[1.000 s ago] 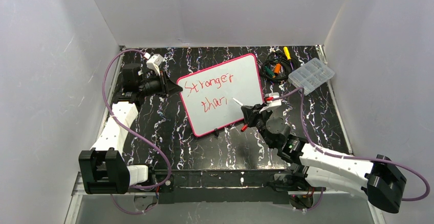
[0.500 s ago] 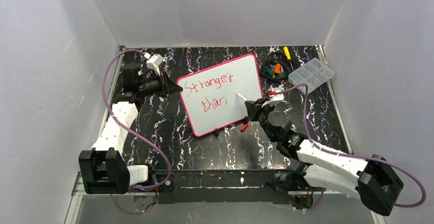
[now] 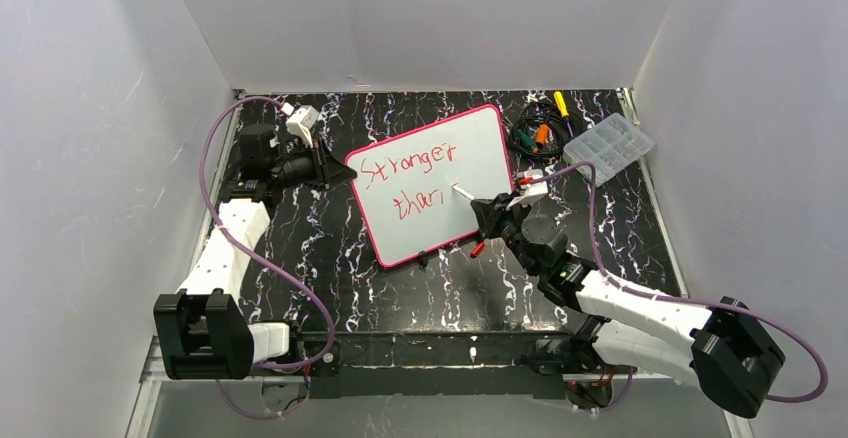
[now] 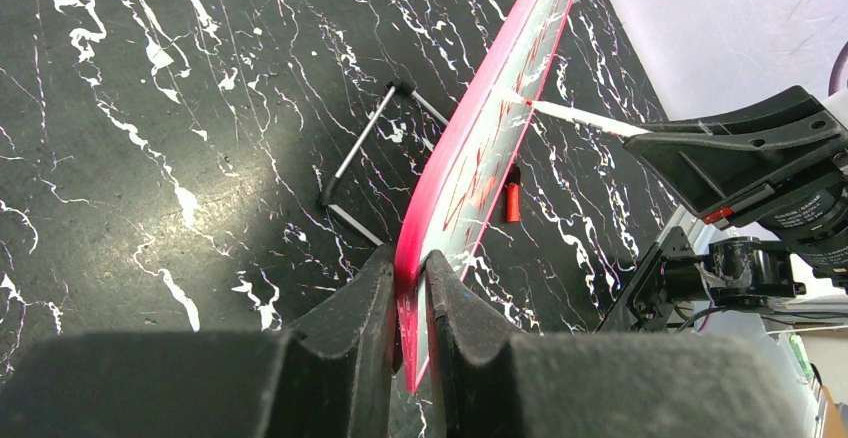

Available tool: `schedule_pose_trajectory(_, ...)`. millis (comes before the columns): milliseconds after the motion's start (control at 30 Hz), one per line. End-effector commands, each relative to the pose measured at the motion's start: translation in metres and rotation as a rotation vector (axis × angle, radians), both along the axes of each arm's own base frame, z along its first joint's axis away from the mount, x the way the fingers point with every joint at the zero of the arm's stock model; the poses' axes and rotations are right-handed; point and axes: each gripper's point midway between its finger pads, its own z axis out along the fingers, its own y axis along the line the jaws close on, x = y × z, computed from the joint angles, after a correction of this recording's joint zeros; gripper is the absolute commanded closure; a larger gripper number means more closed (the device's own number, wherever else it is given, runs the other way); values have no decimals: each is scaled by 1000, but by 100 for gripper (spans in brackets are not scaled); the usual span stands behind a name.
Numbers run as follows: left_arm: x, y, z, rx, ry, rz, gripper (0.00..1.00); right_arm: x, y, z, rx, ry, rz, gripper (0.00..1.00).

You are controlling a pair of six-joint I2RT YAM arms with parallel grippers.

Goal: Write a sentence on the whiteboard

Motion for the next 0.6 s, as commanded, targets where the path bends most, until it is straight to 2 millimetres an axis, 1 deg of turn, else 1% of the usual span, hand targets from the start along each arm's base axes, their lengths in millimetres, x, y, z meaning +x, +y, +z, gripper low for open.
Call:
schedule_pose_trajectory(0, -6, -2, 1, 7, -7, -11, 100, -3, 6, 9, 50, 5, 31, 99)
schedule_pose_trajectory(167, -7, -2, 1, 5, -8, -12, 100, -10, -3, -5, 35, 46, 20, 99)
schedule_pose_trajectory(300, -7, -2, 2, 5, -9, -11, 100, -12, -9, -11, 22, 60, 0, 99)
schedule_pose_trajectory(400, -7, -2, 2, 5, -11, -11, 100, -9, -13, -8, 18, 51, -20, 99)
schedule_pose_trajectory(567, -7, -2, 2, 6, -12, -12, 100, -4, -12, 6, 14, 14, -28, 99)
